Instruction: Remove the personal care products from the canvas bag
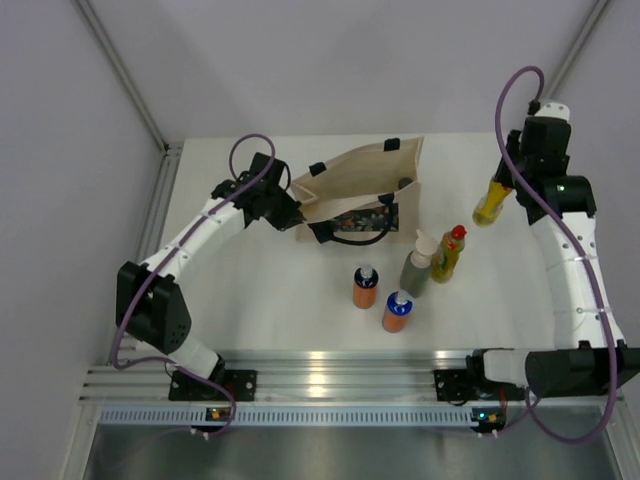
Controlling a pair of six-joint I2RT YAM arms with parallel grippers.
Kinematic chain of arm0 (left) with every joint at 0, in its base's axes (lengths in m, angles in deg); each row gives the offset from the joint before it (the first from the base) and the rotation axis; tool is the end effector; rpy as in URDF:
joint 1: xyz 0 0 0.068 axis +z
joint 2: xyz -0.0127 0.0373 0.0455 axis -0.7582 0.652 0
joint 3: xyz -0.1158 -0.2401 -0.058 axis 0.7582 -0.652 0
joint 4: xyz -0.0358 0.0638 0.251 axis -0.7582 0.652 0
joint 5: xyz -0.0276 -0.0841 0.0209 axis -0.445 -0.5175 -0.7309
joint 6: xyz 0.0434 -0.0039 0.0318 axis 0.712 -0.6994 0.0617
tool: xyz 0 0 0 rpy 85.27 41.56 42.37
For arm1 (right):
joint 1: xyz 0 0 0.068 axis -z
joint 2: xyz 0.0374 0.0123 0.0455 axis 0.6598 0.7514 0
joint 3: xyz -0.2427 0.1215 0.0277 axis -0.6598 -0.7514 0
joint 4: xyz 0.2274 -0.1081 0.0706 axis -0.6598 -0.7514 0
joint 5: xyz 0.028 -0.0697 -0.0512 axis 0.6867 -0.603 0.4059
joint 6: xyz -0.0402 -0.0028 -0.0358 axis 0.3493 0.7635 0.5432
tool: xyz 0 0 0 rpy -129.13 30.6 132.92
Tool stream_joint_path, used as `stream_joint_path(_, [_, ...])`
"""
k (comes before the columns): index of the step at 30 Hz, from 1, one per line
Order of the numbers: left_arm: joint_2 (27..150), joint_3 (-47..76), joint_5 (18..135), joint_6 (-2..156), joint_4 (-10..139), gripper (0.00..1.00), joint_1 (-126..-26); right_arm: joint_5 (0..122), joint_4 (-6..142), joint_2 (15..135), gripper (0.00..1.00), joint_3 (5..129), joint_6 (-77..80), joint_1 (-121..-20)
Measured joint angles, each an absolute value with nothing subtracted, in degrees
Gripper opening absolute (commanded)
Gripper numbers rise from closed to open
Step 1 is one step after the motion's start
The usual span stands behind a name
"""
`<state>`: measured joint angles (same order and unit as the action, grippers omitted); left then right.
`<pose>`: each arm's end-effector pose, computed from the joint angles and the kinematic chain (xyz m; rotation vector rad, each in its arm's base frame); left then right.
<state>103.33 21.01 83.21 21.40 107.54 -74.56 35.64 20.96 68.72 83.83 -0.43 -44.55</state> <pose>0.3081 -0.1464 0.2988 -0.9346 2.4642 -0.6648 0.2596 0.0039 0.4456 0.2878 2.0522 -0.1974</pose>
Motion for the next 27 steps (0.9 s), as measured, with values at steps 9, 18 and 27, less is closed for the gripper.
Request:
stream_joint_path(9, [104.5, 21.8, 82.9, 21.5, 107.5, 0.0, -74.6, 37.6, 38.4, 58.1, 0.0, 57.0, -0.6, -43.5])
stream_joint_path(18, [104.5, 21.9, 82.9, 22.3, 107.5, 0.0, -74.6, 39.5, 42.6, 58.1, 0.0, 47.5, -0.7, -43.4])
stream_joint_path(27, [104.8, 22.1, 82.9, 22.6, 107.5, 0.0, -74.6, 39.9, 44.3, 54.7, 0.46, 44.7, -0.3, -43.4])
